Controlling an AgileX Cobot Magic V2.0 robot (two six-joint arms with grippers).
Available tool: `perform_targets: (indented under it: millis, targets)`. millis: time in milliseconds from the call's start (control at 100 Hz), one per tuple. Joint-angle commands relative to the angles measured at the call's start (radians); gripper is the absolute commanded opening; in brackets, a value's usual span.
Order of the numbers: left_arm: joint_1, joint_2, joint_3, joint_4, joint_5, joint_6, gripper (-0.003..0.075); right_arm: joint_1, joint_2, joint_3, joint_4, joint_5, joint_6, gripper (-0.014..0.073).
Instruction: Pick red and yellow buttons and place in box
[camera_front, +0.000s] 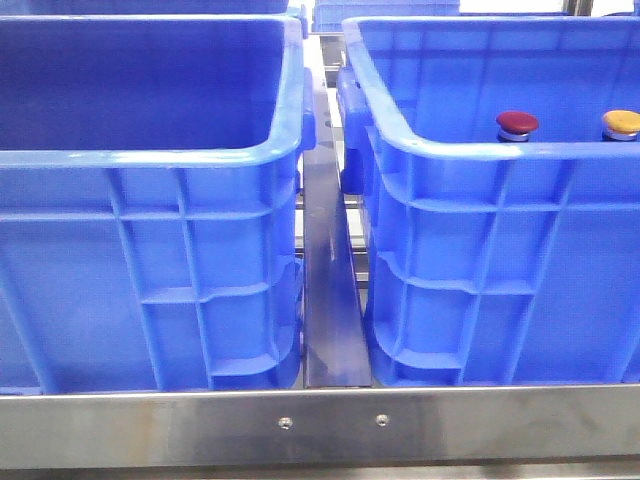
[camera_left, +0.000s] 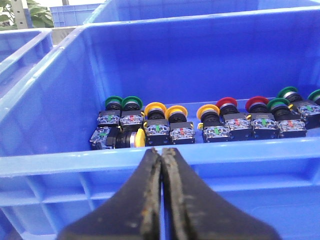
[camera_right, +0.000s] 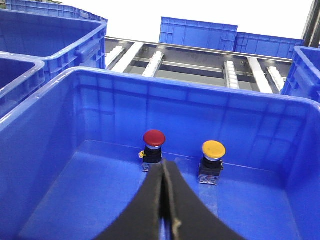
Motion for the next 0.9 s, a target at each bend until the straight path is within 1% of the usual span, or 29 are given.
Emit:
perform_targets:
  millis: [0,280,480,510,550,580,600,640,650,660,670,680,690,700,710,720,730,740,750,760,770,780,790,800,840,860,890]
  targets:
    - [0.0,-0.034,0.047,-0.004,-0.087,-0.011,-0.0019,-0.005,0.007,-0.027,0.029,-0.012,-0.005,-0.0067]
    - [0.0,-0.034,0.047,-0.004,-0.087,-0.011,-0.0019,-0.005,0.007,-0.027,0.029,-0.012,-0.005,-0.0067]
    - [0.0,-0.034,0.047,-0.004,-0.087,-0.011,-0.0019,0.04,0.006,-0.026,0.028,-0.043,-0.005,-0.0067]
    - [0.0,-0.034,0.047,-0.004,-0.087,-0.011,-0.0019,0.04,0.006,-0.026,0.014,-0.072,-0.005,-0.0067]
    - [0.0,-0.034,0.047,-0.004,-0.087,-0.011,-0.0019,0.04,0.004,-0.026,-0.042,-0.106,0.018,-0.0067]
    - [0.0,-0.034,0.047,-0.004,-0.087,-0.011,-0.0019,0.043,0.003,-0.027,-0.103,-0.128,0.097,-0.0067]
    - [0.0,-0.034,0.047,-0.004,-0.087,-0.011,-0.0019,0.047,0.0,-0.027,-0.168,-0.141,0.142,-0.0067]
    - [0.0,-0.034,0.047,-0.004,-0.087,-0.011,-0.0019,0.056,-0.01,-0.027,-0.354,-0.162,0.322,-0.0067]
    - [0.0,-0.034,0.047,-0.004,-0.087,-0.011,-0.0019,0.059,-0.014,-0.027,-0.391,-0.167,0.394,-0.0067]
    - [0.0,-0.034,0.047,-0.004,-0.087,-0.011,-0.0019,0.061,-0.017,-0.027,-0.47,-0.169,0.432,-0.0067]
    - [0.0,-0.034,0.047,-0.004,-0.087,-0.011,-0.0019,0.066,-0.022,-0.027,-0.511,-0.171,0.471,-0.0067]
    - [0.0,-0.034,0.047,-0.004,-0.087,-0.011,-0.0019,0.068,-0.025,-0.027,-0.595,-0.173,0.552,-0.0067]
    - [0.0,-0.034,0.047,-0.004,-0.087,-0.011,-0.0019,0.072,-0.032,-0.027,-0.638,-0.174,0.594,-0.0067]
    - [0.0,-0.034,0.047,-0.004,-0.087,-0.011,-0.0019,0.074,-0.036,-0.027,-0.722,-0.177,0.679,-0.0067]
    - [0.0,-0.034,0.047,-0.004,-0.087,-0.011,-0.0019,0.076,-0.039,-0.027,-0.763,-0.178,0.721,-0.0067]
    - [0.0,-0.034,0.047,-0.004,-0.087,-0.011,-0.0019,0.08,-0.047,-0.027,-0.806,-0.183,0.807,-0.0067]
    - [0.0,-0.034,0.047,-0.004,-0.087,-0.011,-0.0019,0.082,-0.05,-0.026,-0.887,-0.184,0.849,-0.0067]
    - [0.0,-0.034,0.047,-0.004,-0.087,-0.011,-0.0019,0.086,-0.058,-0.025,-0.927,-0.188,0.891,-0.0067]
    - [0.0,-0.034,0.047,-0.004,-0.087,-0.011,-0.0019,0.088,-0.062,-0.025,-1.003,-0.19,0.972,-0.0067]
    - [0.0,-0.034,0.047,-0.004,-0.087,-0.011,-0.0019,0.092,-0.07,-0.025,-1.04,-0.192,1.011,-0.0067]
    - [0.0,-0.034,0.047,-0.004,-0.087,-0.011,-0.0019,0.094,-0.074,-0.024,-1.111,-0.196,1.085,-0.0067]
    - [0.0,-0.034,0.047,-0.004,-0.087,-0.011,-0.0019,0.096,-0.078,-0.023,-1.144,-0.199,1.119,-0.0067]
    - [0.0,-0.034,0.047,-0.004,-0.087,-0.011,-0.0019,0.101,-0.085,-0.021,-1.176,-0.205,1.184,-0.0067]
    - [0.0,-0.034,0.047,-0.004,-0.087,-0.011,-0.0019,0.104,-0.089,-0.019,-1.238,-0.21,1.214,-0.0067]
    - [0.0,-0.034,0.047,-0.004,-0.087,-0.011,-0.0019,0.12,-0.112,-0.002,-1.379,-0.25,1.36,-0.0067]
    - [0.0,-0.034,0.047,-0.004,-0.087,-0.011,-0.0019,0.128,-0.124,0.01,-1.41,-0.278,1.409,-0.0067]
    - [0.0,-0.034,0.047,-0.004,-0.087,-0.011,-0.0019,0.138,-0.14,0.031,-1.452,-0.315,1.447,-0.0067]
